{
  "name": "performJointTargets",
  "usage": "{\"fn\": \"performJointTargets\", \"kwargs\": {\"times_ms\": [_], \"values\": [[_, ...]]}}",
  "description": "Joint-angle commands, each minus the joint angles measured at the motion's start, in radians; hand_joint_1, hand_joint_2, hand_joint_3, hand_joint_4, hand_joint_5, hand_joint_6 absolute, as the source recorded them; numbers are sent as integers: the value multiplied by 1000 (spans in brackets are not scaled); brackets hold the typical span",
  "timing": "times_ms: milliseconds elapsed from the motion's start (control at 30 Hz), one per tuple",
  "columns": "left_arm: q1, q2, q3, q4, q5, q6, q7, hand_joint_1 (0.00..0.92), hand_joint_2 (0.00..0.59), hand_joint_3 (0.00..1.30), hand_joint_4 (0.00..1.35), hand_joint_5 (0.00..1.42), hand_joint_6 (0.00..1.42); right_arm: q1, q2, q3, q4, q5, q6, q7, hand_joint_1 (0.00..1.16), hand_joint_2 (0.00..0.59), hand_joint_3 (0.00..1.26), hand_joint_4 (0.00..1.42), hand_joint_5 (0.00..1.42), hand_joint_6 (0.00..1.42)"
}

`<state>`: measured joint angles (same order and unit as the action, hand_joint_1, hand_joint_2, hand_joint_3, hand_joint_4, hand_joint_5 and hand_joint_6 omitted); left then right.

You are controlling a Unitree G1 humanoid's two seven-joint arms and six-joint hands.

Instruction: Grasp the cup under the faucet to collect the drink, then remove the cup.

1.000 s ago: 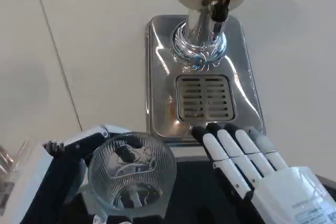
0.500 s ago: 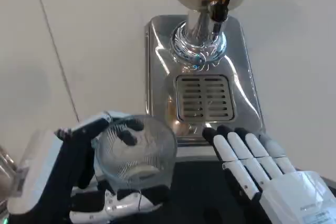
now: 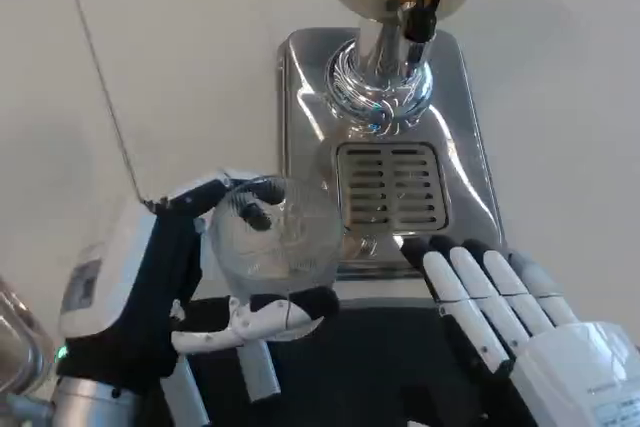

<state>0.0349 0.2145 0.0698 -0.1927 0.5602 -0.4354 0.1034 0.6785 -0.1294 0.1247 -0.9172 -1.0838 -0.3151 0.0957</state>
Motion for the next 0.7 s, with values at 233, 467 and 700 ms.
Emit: {"fn": "performJointTargets", "kwargs": {"times_ms": [233,467,700], "values": [[-165,-40,-97,113,69,47,111,491,45,1251,1311,1424,1424,11,-7,-11,-24,10,8,32,196,586,0,0,0,1],[-246,-41,-152,196,99,69,155,491,45,1248,1311,1424,1424,1,1,-4,-27,8,15,49,195,586,0,0,0,1],[-313,-36,-215,255,153,75,212,491,45,1231,1309,1424,1424,-7,10,11,-13,-1,22,47,200,586,0,0,0,1]]}}
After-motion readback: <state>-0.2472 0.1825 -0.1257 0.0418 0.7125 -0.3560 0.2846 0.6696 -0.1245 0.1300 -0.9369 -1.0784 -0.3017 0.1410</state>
